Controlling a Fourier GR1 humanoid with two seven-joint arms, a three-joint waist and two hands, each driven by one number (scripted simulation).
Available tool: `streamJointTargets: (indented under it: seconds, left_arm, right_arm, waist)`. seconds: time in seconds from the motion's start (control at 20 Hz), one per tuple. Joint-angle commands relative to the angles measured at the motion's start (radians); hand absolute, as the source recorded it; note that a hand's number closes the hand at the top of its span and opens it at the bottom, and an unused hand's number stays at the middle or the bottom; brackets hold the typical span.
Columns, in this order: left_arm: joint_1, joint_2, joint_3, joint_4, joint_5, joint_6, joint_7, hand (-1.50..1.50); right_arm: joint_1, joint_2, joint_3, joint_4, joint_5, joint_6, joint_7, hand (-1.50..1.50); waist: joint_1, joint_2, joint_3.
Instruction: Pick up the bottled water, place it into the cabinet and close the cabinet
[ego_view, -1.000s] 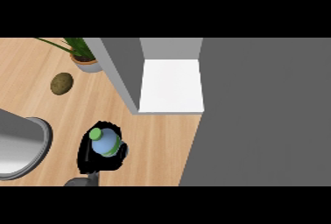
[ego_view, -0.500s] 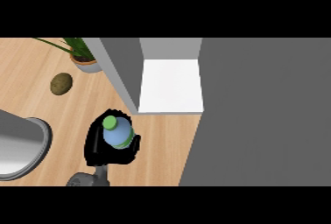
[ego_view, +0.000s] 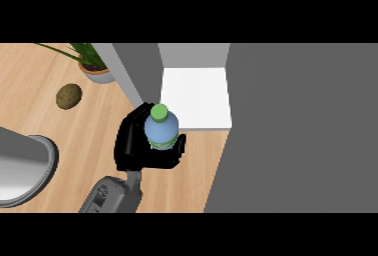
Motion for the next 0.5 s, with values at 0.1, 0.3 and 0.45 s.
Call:
streamJointTargets:
  seconds: [0.1, 0.3, 0.45]
  left_arm:
    - [-0.179, -0.001, 0.001, 0.072, 0.02, 0.111, 0.022, 1.5]
    - [-0.263, -0.001, 0.046, 0.152, 0.01, 0.122, 0.05, 1.5]
    - [-0.305, -0.001, 0.022, 0.219, -0.016, 0.174, 0.024, 1.5]
  right_arm:
    - [0.061, -0.048, 0.014, -0.136, 0.068, 0.014, 0.024, -1.5]
    - [0.008, 0.012, -0.009, -0.048, 0.057, 0.001, 0.002, -1.5]
    - [0.014, -0.033, -0.02, -0.144, 0.075, 0.013, 0.085, -1.5]
  waist:
    - [-0.008, 0.0, 0.0]
    - [0.001, 0.002, 0.0]
    - [-0.004, 0.001, 0.0]
